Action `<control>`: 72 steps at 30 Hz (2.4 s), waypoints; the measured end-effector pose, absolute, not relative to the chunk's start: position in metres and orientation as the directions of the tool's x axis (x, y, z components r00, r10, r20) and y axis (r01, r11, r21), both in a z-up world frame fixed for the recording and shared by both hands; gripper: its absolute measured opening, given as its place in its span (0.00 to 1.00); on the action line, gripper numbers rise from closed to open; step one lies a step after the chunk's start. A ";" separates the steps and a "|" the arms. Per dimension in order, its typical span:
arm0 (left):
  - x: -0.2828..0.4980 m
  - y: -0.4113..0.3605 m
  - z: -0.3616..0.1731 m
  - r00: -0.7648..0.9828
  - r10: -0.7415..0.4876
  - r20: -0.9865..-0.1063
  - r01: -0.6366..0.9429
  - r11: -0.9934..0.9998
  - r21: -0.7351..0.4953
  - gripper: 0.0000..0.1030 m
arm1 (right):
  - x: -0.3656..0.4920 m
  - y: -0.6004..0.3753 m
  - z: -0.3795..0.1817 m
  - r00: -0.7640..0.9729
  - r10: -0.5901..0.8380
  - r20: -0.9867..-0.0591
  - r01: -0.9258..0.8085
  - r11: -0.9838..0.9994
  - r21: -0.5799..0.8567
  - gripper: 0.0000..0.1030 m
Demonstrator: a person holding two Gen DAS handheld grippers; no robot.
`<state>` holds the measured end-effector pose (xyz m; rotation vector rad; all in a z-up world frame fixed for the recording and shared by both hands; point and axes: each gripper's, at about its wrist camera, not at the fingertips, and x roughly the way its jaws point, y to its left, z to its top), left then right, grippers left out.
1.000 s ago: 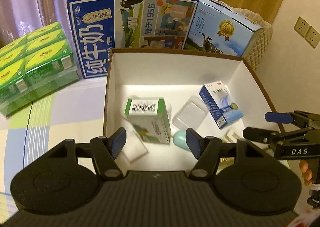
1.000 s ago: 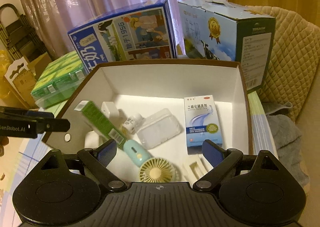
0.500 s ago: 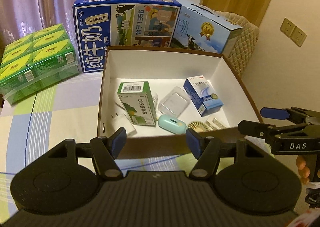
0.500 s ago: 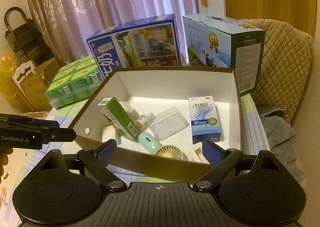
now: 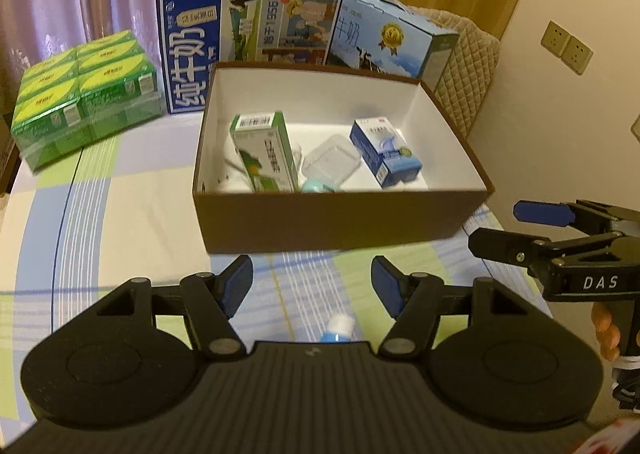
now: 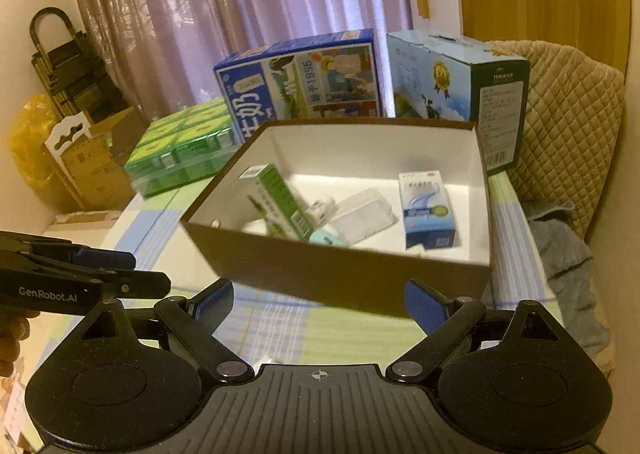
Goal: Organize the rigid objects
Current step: 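Raise both grippers out of the box and move back over the table, then grasp the brown glass vial with the right gripper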
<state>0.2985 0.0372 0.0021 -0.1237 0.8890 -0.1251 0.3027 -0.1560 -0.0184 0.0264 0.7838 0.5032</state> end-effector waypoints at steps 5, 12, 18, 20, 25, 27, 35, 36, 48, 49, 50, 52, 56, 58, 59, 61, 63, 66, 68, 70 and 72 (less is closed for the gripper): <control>0.275 0.033 -0.006 0.604 -0.159 -0.781 0.052 0.986 -0.160 0.60 | 0.281 -0.156 -0.022 0.581 0.449 -0.679 -0.434 0.877 0.209 0.87; 0.252 0.026 -0.016 0.583 -0.145 -0.799 0.046 0.988 -0.146 0.60 | 0.253 -0.152 -0.032 0.551 0.455 -0.700 -0.463 0.864 0.197 0.87; 0.237 0.027 -0.025 0.567 -0.134 -0.813 0.035 0.990 -0.139 0.60 | 0.238 -0.147 -0.044 0.510 0.472 -0.719 -0.481 0.850 0.216 0.87; 0.232 0.027 -0.029 0.562 -0.120 -0.819 0.029 0.992 -0.125 0.60 | 0.233 -0.143 -0.050 0.496 0.473 -0.728 -0.495 0.843 0.211 0.87; 0.219 0.031 -0.045 0.529 -0.122 -0.840 0.014 0.991 -0.135 0.60 | 0.220 -0.137 -0.067 0.453 0.475 -0.755 -0.521 0.828 0.209 0.87; 0.214 0.032 -0.052 0.515 -0.119 -0.849 0.008 0.991 -0.134 0.60 | 0.217 -0.135 -0.074 0.435 0.467 -0.769 -0.522 0.827 0.207 0.87; 0.198 0.038 -0.074 0.464 -0.121 -0.878 -0.021 0.989 -0.147 0.59 | 0.209 -0.131 -0.092 0.379 0.460 -0.803 -0.533 0.818 0.217 0.86; 0.197 0.037 -0.075 0.460 -0.121 -0.880 -0.022 0.989 -0.148 0.59 | 0.208 -0.131 -0.094 0.371 0.457 -0.808 -0.535 0.817 0.217 0.85; 0.191 0.035 -0.095 0.414 -0.130 -0.901 -0.026 0.988 -0.154 0.59 | 0.202 -0.131 -0.112 0.333 0.441 -0.833 -0.537 0.815 0.217 0.75; 0.190 0.035 -0.096 0.410 -0.133 -0.903 -0.024 0.987 -0.156 0.59 | 0.202 -0.133 -0.113 0.333 0.438 -0.835 -0.531 0.819 0.218 0.75; 0.191 0.033 -0.097 0.407 -0.135 -0.903 -0.023 0.987 -0.158 0.59 | 0.202 -0.135 -0.114 0.333 0.435 -0.836 -0.526 0.822 0.218 0.75; 0.191 0.032 -0.099 0.402 -0.139 -0.905 -0.020 0.987 -0.161 0.59 | 0.202 -0.137 -0.115 0.332 0.432 -0.839 -0.522 0.825 0.218 0.75; 0.194 0.032 -0.102 0.392 -0.135 -0.910 -0.026 0.987 -0.158 0.59 | 0.202 -0.138 -0.118 0.320 0.442 -0.838 -0.535 0.814 0.225 0.72; 0.195 0.033 -0.103 0.389 -0.131 -0.912 -0.030 0.987 -0.155 0.59 | 0.202 -0.135 -0.121 0.308 0.449 -0.839 -0.550 0.803 0.229 0.65; 0.195 0.032 -0.104 0.389 -0.130 -0.912 -0.031 0.988 -0.153 0.59 | 0.203 -0.134 -0.122 0.300 0.454 -0.839 -0.560 0.796 0.230 0.63; 0.196 0.033 -0.106 0.386 -0.126 -0.914 -0.035 0.988 -0.151 0.59 | 0.203 -0.129 -0.126 0.291 0.460 -0.839 -0.577 0.784 0.230 0.56; 0.196 0.034 -0.107 0.383 -0.121 -0.916 -0.042 0.988 -0.149 0.59 | 0.203 -0.124 -0.130 0.286 0.468 -0.836 -0.602 0.767 0.224 0.54; 0.197 0.038 -0.110 0.379 -0.113 -0.919 -0.057 0.988 -0.145 0.59 | 0.203 -0.114 -0.136 0.281 0.473 -0.835 -0.639 0.741 0.205 0.47; 0.197 0.040 -0.111 0.383 -0.106 -0.918 -0.067 0.988 -0.142 0.59 | 0.205 -0.109 -0.141 0.281 0.478 -0.832 -0.654 0.730 0.198 0.44; 0.197 0.043 -0.112 0.387 -0.099 -0.917 -0.076 0.987 -0.139 0.59 | 0.208 -0.106 -0.146 0.277 0.474 -0.836 -0.661 0.725 0.192 0.41; 0.198 0.045 -0.112 0.393 -0.095 -0.914 -0.081 0.987 -0.137 0.59 | 0.209 -0.103 -0.150 0.275 0.475 -0.836 -0.669 0.719 0.189 0.39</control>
